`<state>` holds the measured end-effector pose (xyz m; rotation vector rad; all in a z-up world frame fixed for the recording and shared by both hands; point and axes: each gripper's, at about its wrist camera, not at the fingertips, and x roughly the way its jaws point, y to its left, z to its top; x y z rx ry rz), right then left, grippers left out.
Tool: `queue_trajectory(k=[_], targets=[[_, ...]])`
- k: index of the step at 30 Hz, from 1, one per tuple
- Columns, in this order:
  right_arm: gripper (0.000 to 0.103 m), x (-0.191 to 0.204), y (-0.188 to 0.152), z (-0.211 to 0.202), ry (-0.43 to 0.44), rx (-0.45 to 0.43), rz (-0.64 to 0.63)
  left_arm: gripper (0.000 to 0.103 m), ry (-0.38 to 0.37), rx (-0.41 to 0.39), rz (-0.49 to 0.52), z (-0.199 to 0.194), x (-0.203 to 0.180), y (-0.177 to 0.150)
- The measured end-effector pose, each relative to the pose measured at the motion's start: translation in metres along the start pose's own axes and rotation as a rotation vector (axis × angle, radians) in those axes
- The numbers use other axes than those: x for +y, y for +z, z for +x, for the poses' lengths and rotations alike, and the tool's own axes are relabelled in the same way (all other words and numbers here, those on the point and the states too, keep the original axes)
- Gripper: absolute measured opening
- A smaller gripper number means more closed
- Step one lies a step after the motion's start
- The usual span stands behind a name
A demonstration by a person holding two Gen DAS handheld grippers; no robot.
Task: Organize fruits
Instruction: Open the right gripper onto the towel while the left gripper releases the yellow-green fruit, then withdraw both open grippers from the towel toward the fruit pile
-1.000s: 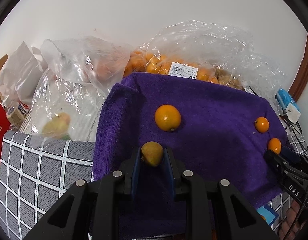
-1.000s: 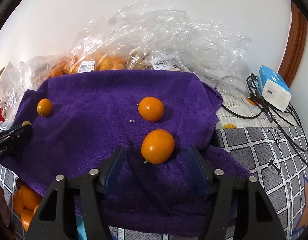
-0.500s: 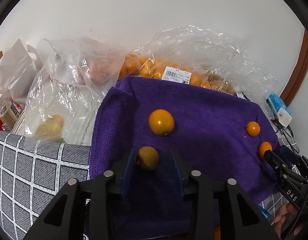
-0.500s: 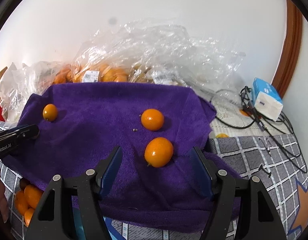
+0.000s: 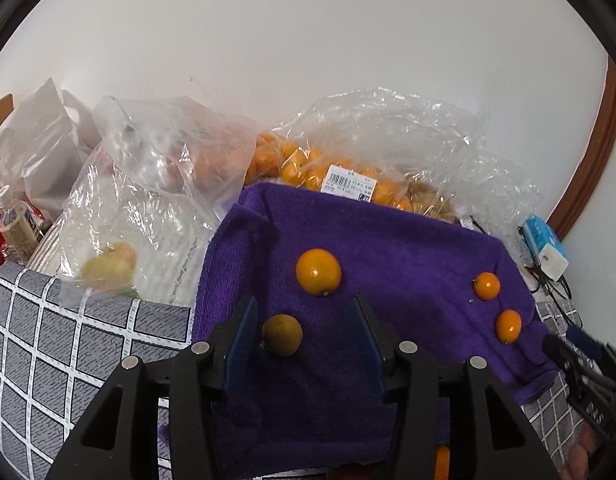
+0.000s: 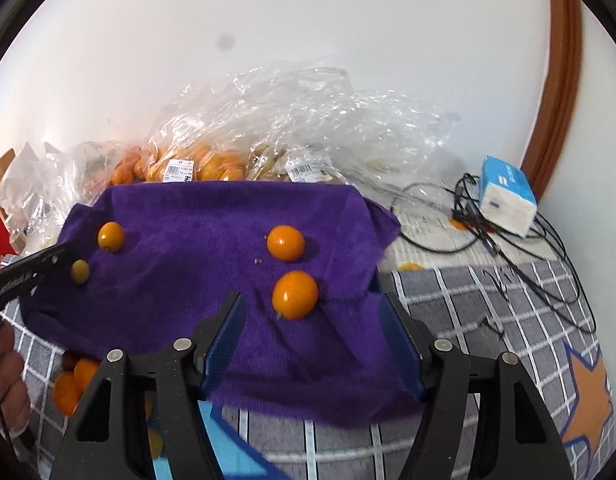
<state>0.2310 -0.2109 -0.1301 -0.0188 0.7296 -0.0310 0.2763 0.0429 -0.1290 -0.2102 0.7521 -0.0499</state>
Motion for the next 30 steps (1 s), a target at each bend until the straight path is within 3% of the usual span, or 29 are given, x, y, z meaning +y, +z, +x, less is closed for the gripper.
queue_trajectory(k=[5,11,17,20,30], targets=[[0.056,-0.008,-0.016,-0.014,0.017,0.052,0.034,0.047,0.036,-0.04,0.016,-0.009,-0.001,0.002],[0.055,0.01,-0.03,-0.036,0.06,0.036,-0.009,0.047,0.039,-0.032,-0.001,-0.046,0.012,0.0],[0.055,0.046,-0.052,-0.042,0.172,0.046,-0.074,0.049,0.079,-0.013,0.008,-0.076,0.031,-0.035],[0.046,0.061,-0.066,-0.038,0.195,0.074,-0.121,0.049,0.093,0.011,-0.004,-0.083,0.041,-0.057],[0.045,0.075,-0.085,-0.026,0.242,0.125,-0.155,0.049,0.113,0.07,-0.004,-0.083,0.047,-0.095]])
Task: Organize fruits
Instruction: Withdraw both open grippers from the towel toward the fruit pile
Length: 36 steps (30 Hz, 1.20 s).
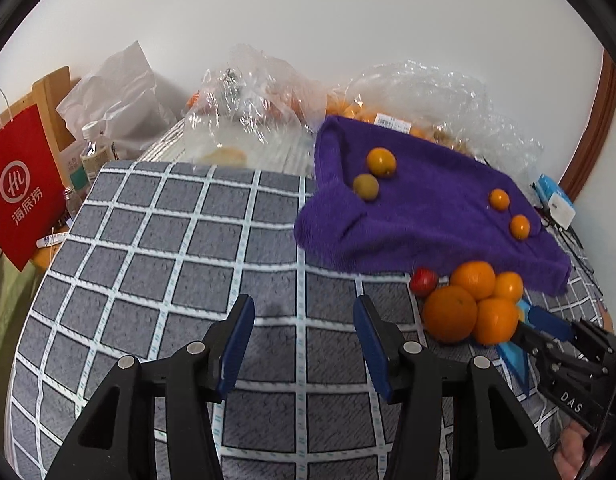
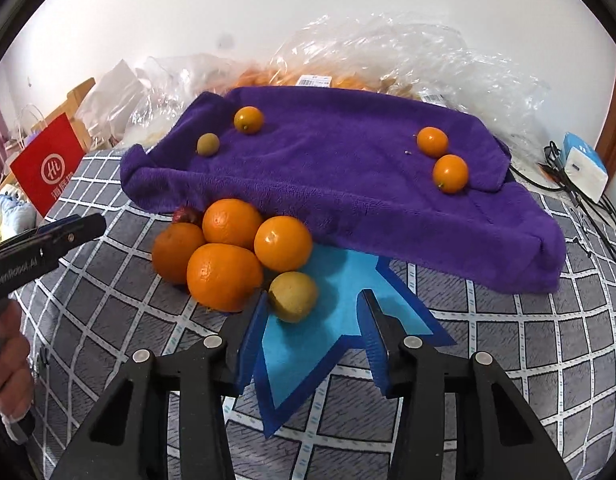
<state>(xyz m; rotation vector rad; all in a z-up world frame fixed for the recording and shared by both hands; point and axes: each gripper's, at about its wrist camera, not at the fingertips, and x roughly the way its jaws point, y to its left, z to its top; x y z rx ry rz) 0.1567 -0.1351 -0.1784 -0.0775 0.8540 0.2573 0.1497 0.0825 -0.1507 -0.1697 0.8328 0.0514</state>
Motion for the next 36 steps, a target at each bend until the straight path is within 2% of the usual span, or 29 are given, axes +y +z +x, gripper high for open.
queue_trajectory(k=[4,11,13,20,28,31,36], targets=[[0.027,-0.001,0.001,0.001,0.024,-0.006,0.014,0.049,-0.003,0.029,0.019,0.003,-0.007,-0.001],[0.027,-0.012,-0.004,-0.012,-0.017,-0.032,0.04,0.049,0.012,0.083,0.039,0.01,-0.012,-0.009],[0.027,-0.02,-0.006,-0.016,-0.053,-0.04,0.041,0.05,0.029,0.073,0.046,0.009,-0.013,-0.012],[0.027,-0.052,-0.013,-0.023,-0.084,-0.038,0.086,0.062,0.076,0.058,0.119,0.01,-0.022,-0.021],[0.028,-0.057,-0.016,-0.01,-0.102,-0.02,0.079,0.065,0.072,0.062,0.082,0.007,-0.015,-0.023],[0.028,-0.058,-0.016,-0.003,-0.077,0.003,0.091,0.066,0.076,0.065,0.084,0.007,-0.016,-0.023],[0.028,-0.059,-0.02,-0.009,-0.082,-0.029,0.091,0.065,0.065,0.072,0.078,0.004,-0.017,-0.023]])
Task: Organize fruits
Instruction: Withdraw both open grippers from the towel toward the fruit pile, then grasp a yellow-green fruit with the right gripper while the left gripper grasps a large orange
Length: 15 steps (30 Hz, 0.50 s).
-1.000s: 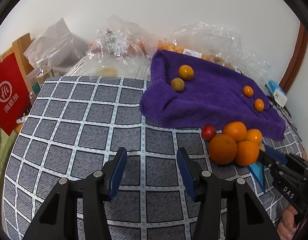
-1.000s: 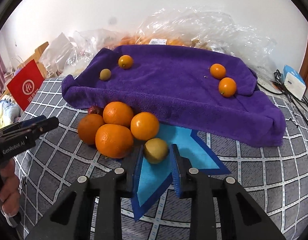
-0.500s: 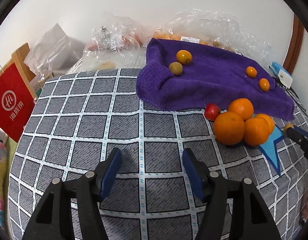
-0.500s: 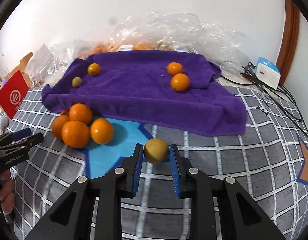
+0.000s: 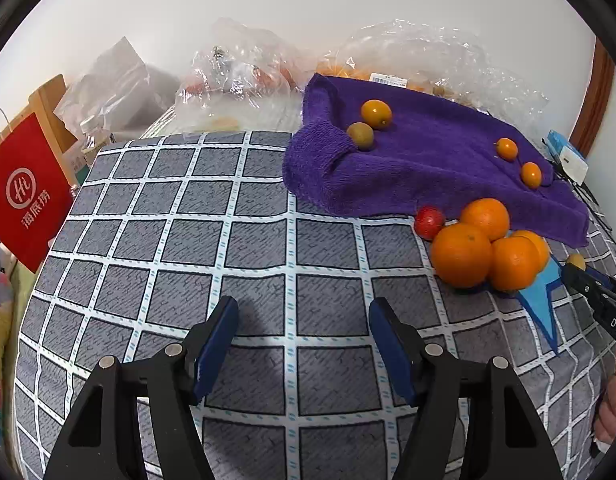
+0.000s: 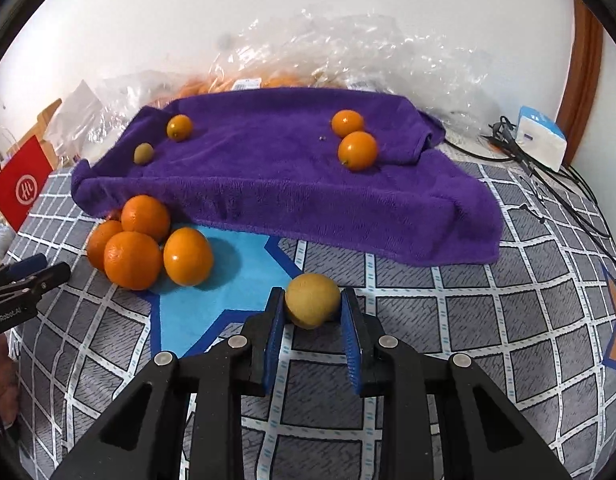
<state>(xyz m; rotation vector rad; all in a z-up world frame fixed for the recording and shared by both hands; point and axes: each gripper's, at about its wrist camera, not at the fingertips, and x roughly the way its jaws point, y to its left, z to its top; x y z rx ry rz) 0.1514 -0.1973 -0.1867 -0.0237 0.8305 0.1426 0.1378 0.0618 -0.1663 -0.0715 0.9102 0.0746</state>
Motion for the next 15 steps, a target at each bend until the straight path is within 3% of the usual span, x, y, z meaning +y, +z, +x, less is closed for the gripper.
queue_trajectory(k=[10,15], targets=[[0.028,-0.031,0.002,-0.01,0.02,-0.034,0.127,0.065,-0.239,0.006,-0.034,-0.008,-0.027,0.021],[0.028,-0.036,0.0,-0.005,-0.051,-0.021,0.13,0.063,-0.278,0.023,-0.075,0.005,-0.04,0.028]])
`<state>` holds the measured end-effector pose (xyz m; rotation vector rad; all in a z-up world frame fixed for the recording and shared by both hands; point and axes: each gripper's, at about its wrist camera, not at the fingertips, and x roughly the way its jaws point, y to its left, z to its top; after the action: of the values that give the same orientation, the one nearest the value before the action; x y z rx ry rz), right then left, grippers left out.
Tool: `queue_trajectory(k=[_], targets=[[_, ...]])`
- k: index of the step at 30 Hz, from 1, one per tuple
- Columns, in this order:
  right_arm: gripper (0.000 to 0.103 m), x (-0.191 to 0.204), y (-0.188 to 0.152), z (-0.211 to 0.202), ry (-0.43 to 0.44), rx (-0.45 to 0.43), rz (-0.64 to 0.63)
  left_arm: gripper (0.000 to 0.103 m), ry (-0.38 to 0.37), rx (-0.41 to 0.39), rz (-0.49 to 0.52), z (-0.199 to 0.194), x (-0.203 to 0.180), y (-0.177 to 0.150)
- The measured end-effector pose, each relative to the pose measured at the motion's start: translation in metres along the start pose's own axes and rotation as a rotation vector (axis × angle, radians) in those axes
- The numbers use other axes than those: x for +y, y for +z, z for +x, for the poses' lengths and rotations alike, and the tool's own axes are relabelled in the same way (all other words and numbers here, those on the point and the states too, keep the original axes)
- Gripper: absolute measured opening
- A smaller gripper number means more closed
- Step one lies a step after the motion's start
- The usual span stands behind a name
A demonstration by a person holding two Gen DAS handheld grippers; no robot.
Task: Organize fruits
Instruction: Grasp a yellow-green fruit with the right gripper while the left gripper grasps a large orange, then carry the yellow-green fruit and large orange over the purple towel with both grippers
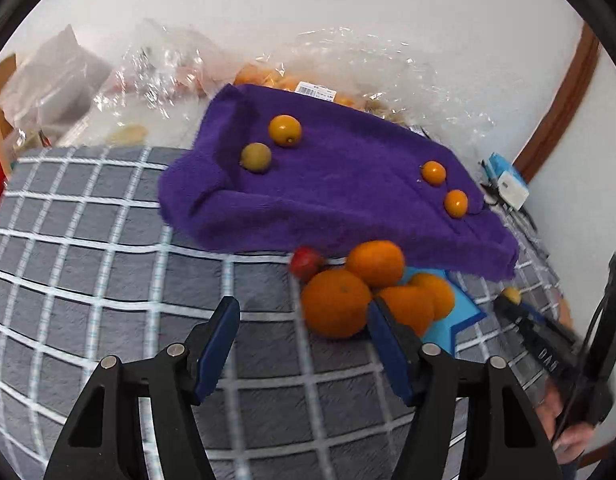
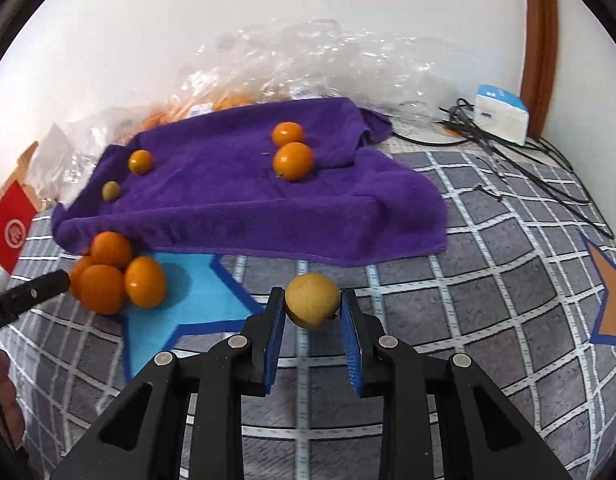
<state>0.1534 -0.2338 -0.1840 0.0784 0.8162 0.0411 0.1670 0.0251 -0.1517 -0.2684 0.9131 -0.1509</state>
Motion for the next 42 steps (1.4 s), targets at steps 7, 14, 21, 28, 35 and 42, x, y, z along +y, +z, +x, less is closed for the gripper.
queue_trajectory(k=[7,14,21,28,35,42], targets=[[0.028,-0.009,0.001,0.004,-0.007,0.013,0.02,0.038,-0.07,0.011,-0.026,0.015,-0.003,0.003],[0.028,-0.008,0.0,0.004,-0.008,0.015,0.013,0.038,0.015,-0.022,0.02,-0.007,0.008,-0.001],[0.028,-0.002,-0.002,0.002,-0.024,0.008,-0.02,0.041,0.075,-0.04,0.077,-0.007,0.02,-0.008],[0.028,-0.002,-0.002,0.005,-0.023,0.025,-0.015,0.051,0.13,-0.045,0.102,0.0,0.015,-0.014],[0.028,0.0,-0.003,0.004,-0.025,0.018,-0.031,0.04,0.121,-0.067,0.057,-0.004,0.022,-0.013],[0.028,-0.002,-0.001,0.001,-0.002,-0.002,-0.02,0.04,0.103,-0.151,0.021,-0.021,0.029,-0.016]])
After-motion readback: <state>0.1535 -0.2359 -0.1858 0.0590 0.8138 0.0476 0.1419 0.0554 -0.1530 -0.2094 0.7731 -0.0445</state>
